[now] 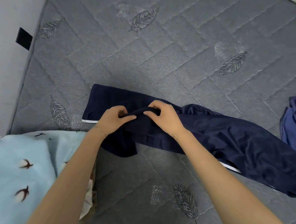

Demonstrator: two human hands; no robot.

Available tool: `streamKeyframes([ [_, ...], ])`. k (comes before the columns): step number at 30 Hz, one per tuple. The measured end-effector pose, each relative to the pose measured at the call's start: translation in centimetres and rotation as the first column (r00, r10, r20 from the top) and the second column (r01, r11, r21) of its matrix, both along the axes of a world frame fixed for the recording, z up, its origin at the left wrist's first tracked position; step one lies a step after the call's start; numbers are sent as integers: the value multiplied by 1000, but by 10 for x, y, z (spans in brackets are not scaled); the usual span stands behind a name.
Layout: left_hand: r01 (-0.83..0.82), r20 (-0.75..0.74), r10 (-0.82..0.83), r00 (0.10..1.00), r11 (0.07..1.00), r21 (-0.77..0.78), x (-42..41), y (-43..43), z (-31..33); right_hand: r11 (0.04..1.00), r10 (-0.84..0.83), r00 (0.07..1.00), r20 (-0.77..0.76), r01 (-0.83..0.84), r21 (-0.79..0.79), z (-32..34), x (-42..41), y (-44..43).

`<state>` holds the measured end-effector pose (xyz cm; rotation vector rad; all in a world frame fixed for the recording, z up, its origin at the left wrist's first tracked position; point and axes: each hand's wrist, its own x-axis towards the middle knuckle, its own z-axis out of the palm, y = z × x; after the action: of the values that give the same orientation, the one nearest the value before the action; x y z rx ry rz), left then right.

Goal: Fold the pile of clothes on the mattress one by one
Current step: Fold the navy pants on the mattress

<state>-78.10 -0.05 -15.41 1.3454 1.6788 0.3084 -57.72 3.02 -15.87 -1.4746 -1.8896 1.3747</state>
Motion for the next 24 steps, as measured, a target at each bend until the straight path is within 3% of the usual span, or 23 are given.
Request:
streamKeyframes([
  [4, 34, -181, -52, 982, 994, -100, -37, 8, -12, 988, -142, 990, 18, 143, -63, -6, -6, 11],
  [8, -38, -285, 55, 957, 997, 65, -56, 16, -11, 985, -108, 972, 209, 134, -112, -17, -8, 20],
  [13, 131, -650, -11, 760, 982, 137, -64, 36, -4, 992, -41, 935, 351, 81, -100, -26, -25, 25],
  [17, 256, -684, 80, 725, 890, 376, -65, 46, -25, 988, -149, 912, 383, 119, 101, -33, -36, 26],
  [21, 338, -664, -9, 747, 866, 369, -42, 28, -50, 942, -141, 881, 452, -21, 335, -45, -35, 14],
  [24, 357, -625, -186, 758, 920, 159, -19, 5, -63, 937, -75, 856, 512, -115, 331, -56, -34, 0],
])
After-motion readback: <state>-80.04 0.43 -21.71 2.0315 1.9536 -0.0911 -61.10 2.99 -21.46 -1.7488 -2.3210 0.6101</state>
